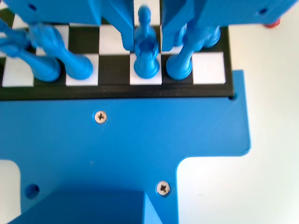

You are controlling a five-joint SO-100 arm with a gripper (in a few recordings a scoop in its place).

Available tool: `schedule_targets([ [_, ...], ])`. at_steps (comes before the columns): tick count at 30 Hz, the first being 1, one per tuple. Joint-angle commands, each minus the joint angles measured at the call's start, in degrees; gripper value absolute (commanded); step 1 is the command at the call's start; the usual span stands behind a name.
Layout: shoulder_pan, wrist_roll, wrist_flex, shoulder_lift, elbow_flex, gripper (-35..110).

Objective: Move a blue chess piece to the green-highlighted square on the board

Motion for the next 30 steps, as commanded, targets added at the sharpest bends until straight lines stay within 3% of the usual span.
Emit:
schedule_targets([
  [1,0.6,-0.8,4.1,0.7,-4.2,12],
  [30,-4.2,7.4,28.1,8.1,-30.7,1],
])
